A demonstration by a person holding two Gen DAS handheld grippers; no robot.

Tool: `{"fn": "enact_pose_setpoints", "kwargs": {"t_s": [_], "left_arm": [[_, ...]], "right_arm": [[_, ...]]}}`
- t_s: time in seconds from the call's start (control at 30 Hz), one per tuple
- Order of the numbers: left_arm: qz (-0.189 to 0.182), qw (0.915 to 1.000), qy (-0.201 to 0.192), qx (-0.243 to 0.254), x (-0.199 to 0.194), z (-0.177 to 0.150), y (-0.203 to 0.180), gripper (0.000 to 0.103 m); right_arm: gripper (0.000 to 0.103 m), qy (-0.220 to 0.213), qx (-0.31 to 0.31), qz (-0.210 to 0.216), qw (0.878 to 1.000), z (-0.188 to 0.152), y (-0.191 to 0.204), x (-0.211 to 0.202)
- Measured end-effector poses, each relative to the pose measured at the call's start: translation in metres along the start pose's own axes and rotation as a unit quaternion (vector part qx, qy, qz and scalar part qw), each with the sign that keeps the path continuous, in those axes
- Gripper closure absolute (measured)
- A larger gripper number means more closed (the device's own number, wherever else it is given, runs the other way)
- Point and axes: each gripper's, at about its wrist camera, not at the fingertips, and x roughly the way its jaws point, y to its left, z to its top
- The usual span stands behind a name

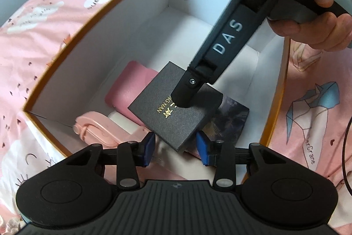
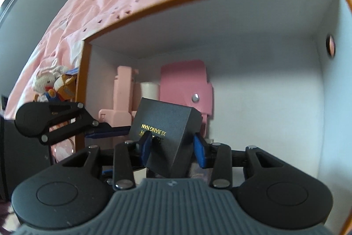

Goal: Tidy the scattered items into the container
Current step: 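Lower the black box into the shoebox with the left gripper while right presses it down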

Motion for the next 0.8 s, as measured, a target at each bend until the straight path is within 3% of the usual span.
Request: {"fn": "enact_pose_setpoints", "kwargs": {"t_s": [0.23, 0.5, 0.8], "left_arm": [[0.006, 0.9999, 0.005, -0.008, 0.013, 0.002, 0.004, 0.063], [-0.015, 0.9997, 0.003, -0.018, 0.012, -0.002, 0.012, 0.064], [-0.011, 0.9994, 0.006, -0.032, 0.011, -0.016, 0.020, 0.064]], "right_arm": [[0.064, -0.016, -0.051, -0.038, 0.998, 0.005, 0.005, 0.006], [0.068, 0.006, -0.032, -0.030, 0.999, 0.002, -0.003, 0.015], [0.068, 0.012, -0.027, -0.036, 0.999, -0.002, 0.000, 0.018]]}}
